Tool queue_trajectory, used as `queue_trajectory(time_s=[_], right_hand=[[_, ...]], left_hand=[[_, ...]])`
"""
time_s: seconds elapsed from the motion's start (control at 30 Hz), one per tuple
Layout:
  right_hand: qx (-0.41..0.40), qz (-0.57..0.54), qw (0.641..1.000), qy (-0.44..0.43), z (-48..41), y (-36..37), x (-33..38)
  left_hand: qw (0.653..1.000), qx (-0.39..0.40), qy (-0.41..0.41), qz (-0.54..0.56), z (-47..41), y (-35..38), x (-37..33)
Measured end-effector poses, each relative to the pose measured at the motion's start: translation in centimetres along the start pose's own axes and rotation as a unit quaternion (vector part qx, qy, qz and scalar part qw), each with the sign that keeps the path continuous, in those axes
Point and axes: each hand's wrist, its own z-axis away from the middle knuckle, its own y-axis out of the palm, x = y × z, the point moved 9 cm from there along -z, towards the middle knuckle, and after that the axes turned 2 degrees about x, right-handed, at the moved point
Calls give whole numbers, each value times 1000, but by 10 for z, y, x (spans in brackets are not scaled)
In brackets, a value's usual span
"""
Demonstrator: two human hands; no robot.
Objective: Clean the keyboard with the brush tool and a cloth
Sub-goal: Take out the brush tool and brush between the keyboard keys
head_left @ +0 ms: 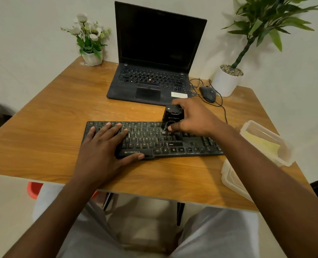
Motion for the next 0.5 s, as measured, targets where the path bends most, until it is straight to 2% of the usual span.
queue_trajectory(time_s=[0.3, 0.37, 0.5], right_hand=[[169, -51, 984, -15, 16, 12, 1], [142, -48, 989, -11, 12, 8, -4], [0, -11, 1000, 19, -4, -12, -20]], left_hand=[[1000, 1, 2, -1, 0, 1, 1], [1000, 2, 2, 1, 0, 1, 0], [1000, 1, 2, 4, 1, 0, -1]])
